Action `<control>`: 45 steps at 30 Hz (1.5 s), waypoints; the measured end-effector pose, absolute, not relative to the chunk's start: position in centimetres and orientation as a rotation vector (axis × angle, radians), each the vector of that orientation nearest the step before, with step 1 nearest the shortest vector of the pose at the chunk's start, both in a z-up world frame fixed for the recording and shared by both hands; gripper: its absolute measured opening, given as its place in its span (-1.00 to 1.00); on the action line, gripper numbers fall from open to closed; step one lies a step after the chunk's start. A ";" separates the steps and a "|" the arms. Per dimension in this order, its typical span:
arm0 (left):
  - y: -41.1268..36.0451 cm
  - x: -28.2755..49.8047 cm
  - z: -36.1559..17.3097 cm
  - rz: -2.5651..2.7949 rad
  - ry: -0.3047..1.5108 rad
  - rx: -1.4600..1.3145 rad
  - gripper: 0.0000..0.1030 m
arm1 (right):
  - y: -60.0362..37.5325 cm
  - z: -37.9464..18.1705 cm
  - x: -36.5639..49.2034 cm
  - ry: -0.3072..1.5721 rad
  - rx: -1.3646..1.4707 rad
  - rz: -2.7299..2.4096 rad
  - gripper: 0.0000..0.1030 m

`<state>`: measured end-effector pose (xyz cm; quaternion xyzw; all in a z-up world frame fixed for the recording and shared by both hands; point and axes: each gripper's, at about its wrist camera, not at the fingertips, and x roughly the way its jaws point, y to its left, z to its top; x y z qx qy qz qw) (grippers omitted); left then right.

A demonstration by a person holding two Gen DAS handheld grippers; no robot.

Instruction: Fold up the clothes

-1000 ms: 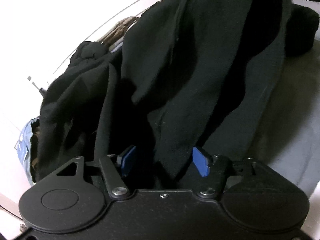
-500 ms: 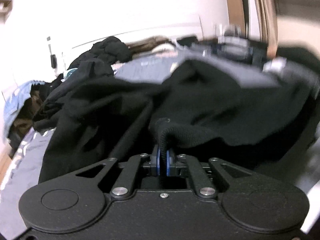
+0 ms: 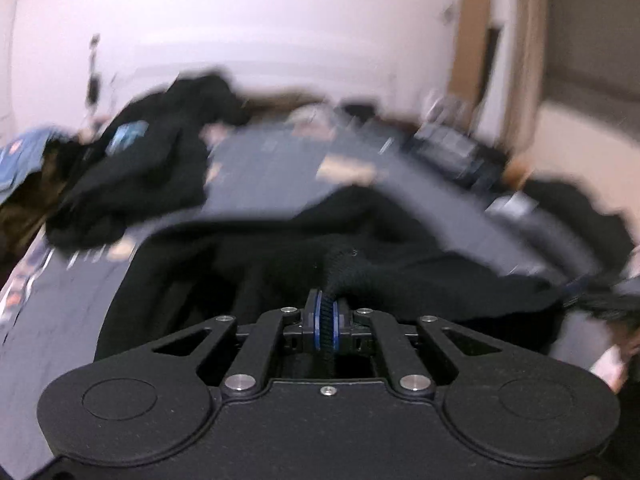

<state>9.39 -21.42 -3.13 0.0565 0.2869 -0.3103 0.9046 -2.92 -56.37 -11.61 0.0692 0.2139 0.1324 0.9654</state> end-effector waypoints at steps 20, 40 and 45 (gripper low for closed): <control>-22.5 13.3 -7.1 -0.576 0.703 0.108 -0.89 | -49.0 -10.3 -1.2 0.449 -0.268 0.261 0.42; -22.6 15.0 -8.2 -0.561 0.731 0.113 -0.89 | -43.5 -17.1 3.2 0.711 -0.495 0.501 -0.43; -22.6 14.9 -8.2 -0.540 0.742 0.124 -0.89 | -46.5 -15.4 3.7 0.661 -0.333 0.428 -0.67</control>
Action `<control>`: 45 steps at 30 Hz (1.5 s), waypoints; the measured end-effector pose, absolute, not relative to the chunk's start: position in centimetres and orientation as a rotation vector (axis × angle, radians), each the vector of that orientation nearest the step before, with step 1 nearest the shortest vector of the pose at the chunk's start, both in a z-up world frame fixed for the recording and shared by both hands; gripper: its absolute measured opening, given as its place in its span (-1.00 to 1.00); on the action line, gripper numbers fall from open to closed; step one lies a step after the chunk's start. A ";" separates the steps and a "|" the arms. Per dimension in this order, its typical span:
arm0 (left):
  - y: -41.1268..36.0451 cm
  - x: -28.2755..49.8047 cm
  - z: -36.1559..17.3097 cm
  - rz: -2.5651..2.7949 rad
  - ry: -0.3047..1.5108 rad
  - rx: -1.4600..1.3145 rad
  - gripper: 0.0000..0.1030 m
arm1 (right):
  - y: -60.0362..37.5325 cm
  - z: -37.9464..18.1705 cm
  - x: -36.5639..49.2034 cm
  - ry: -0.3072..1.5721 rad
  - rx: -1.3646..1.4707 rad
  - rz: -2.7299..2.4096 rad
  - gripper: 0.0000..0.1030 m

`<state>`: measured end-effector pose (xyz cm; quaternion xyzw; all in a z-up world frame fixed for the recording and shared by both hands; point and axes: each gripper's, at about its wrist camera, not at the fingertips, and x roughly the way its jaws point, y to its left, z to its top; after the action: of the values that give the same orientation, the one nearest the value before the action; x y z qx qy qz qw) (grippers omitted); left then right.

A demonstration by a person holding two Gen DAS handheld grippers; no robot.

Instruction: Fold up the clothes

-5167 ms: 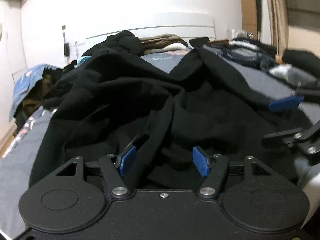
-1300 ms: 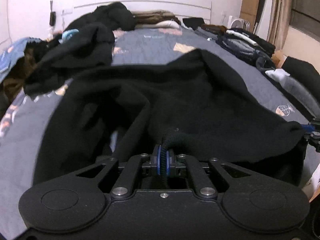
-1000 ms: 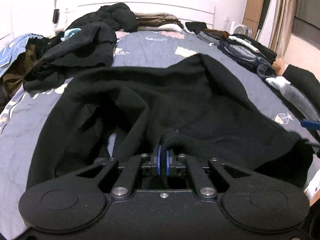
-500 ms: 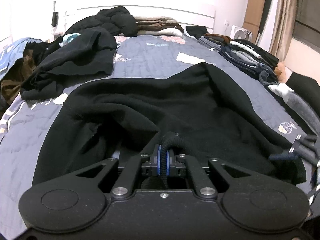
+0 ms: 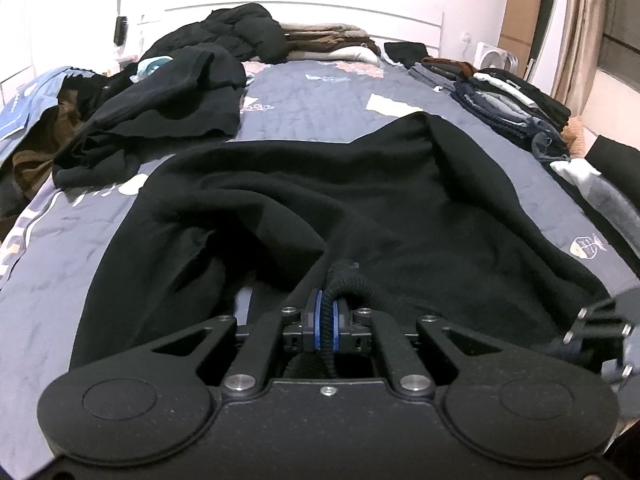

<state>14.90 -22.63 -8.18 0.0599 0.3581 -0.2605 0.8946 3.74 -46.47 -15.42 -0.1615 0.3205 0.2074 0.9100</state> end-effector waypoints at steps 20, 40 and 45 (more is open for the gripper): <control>-29.5 2.5 -11.0 -0.833 0.800 0.073 0.04 | -53.7 -11.5 4.2 0.551 0.101 0.309 -0.69; -34.6 12.2 -17.4 -0.526 0.729 0.059 -0.10 | -55.2 -11.0 4.2 0.528 0.188 0.329 -0.70; -36.8 13.7 -18.2 -0.524 0.859 0.206 0.08 | -54.6 -11.7 4.9 0.544 0.185 0.333 -0.70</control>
<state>13.71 -36.77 -18.18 0.0984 0.4108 -0.2504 0.8711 4.91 -54.59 -11.68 0.0909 0.2668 0.1637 0.9454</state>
